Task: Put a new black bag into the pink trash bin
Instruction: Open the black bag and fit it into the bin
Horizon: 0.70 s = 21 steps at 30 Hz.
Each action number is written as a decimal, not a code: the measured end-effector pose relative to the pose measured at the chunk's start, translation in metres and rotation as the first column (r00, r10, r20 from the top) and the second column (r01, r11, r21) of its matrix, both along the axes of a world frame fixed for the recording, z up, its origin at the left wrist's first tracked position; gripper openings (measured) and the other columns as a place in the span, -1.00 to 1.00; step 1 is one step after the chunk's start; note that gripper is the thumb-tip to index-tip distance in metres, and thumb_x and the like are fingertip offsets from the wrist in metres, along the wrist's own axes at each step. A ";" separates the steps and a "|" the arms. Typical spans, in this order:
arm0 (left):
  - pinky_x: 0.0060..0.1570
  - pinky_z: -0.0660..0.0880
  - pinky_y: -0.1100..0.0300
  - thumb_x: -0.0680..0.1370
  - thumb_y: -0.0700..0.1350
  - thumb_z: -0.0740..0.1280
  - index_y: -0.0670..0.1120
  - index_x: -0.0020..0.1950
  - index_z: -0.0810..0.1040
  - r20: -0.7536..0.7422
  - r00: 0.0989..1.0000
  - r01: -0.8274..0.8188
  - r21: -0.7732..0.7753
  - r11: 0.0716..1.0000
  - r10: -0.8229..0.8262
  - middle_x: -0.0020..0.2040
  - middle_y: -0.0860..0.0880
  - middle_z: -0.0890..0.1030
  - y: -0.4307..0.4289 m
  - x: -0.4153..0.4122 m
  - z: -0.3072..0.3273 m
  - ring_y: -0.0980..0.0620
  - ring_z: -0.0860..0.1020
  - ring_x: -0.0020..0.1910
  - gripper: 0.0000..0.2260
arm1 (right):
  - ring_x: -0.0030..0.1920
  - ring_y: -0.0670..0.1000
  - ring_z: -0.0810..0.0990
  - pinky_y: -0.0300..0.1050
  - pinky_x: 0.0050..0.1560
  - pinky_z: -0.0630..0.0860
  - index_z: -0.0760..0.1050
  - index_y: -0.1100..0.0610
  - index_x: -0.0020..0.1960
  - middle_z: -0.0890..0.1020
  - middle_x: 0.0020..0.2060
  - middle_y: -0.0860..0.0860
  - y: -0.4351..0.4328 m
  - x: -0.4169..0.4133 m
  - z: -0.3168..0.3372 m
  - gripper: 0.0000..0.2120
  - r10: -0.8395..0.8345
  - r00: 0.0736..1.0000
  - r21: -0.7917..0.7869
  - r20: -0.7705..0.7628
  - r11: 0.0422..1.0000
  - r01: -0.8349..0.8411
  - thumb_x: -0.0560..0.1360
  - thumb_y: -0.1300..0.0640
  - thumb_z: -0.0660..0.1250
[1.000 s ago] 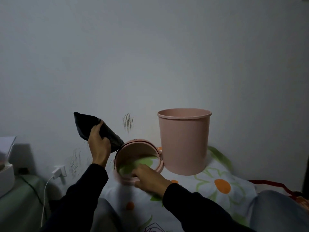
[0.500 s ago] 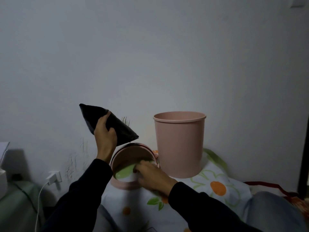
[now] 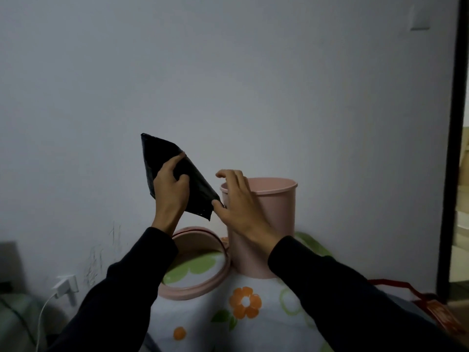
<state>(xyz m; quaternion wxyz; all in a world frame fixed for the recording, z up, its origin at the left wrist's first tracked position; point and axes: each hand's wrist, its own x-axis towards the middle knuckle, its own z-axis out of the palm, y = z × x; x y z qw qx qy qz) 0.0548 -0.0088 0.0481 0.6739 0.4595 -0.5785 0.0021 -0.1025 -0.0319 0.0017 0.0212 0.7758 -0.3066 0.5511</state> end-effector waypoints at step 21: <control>0.16 0.57 0.05 0.56 -0.23 0.31 -0.24 0.19 0.60 -0.274 0.739 0.672 0.219 0.708 -0.616 0.10 -0.22 0.67 0.009 -0.044 0.025 -0.15 0.65 0.12 -0.77 | 0.04 0.13 0.68 0.15 0.18 0.56 0.61 0.18 0.13 0.70 0.00 0.14 0.002 -0.043 0.060 -0.74 0.270 0.932 0.391 0.240 0.852 -0.348 0.63 0.11 0.18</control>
